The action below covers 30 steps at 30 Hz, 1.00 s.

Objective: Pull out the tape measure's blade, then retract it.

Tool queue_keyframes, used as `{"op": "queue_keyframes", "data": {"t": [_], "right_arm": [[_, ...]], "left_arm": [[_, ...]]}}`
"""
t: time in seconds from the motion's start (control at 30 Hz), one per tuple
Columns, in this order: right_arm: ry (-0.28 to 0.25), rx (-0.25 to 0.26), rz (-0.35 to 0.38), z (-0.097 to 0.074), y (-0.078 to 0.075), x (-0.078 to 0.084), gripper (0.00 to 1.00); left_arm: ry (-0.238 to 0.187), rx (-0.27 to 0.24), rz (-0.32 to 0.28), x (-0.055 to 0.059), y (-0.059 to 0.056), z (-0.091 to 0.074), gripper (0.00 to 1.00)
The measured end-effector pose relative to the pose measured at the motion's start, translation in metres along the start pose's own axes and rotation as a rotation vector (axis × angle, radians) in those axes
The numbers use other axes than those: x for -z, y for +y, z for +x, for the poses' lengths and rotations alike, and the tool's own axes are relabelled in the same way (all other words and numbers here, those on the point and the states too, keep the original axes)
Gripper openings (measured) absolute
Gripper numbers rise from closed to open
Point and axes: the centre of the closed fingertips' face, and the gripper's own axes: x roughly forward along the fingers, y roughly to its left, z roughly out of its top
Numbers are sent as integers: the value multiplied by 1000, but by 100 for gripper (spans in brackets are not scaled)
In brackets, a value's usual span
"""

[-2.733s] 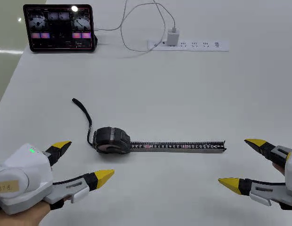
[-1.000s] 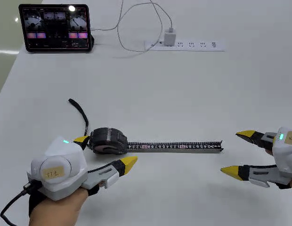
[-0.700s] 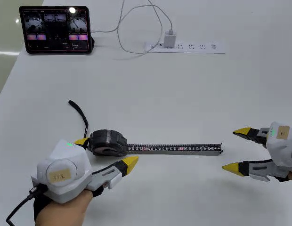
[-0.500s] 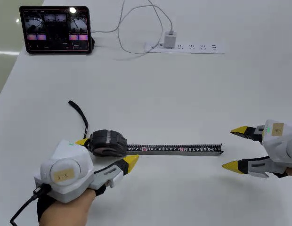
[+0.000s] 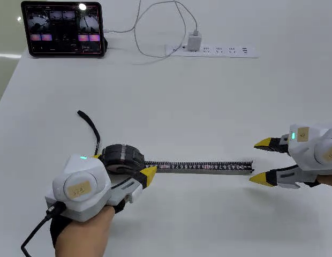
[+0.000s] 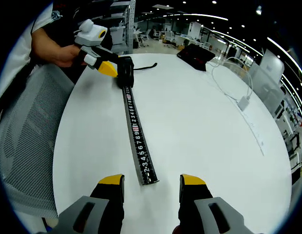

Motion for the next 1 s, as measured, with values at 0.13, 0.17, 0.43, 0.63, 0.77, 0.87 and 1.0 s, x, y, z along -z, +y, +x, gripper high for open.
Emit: {"op": "queue_keyframes", "data": {"t": [0.13, 0.17, 0.43, 0.63, 0.77, 0.87, 1.0], "right_arm": [[23, -34, -24, 5, 2, 2, 39], [34, -43, -38, 6, 3, 3, 38], [67, -90, -62, 12, 4, 8, 34], [81, -115, -70, 14, 6, 11, 30], [87, -131, -78, 16, 6, 12, 27], [94, -139, -87, 17, 7, 13, 25], [105, -149, -95, 19, 7, 15, 23]], "left_arm": [[-5, -13, -9, 0, 2, 2, 74], [-6, -21, -11, 0, 3, 2, 73], [-1, -49, -23, 2, 7, 6, 71], [0, -70, -45, 1, 10, 8, 69], [1, -82, -60, 2, 12, 9, 68], [4, -90, -69, 2, 13, 11, 66], [9, -104, -82, 3, 16, 13, 64]]}}
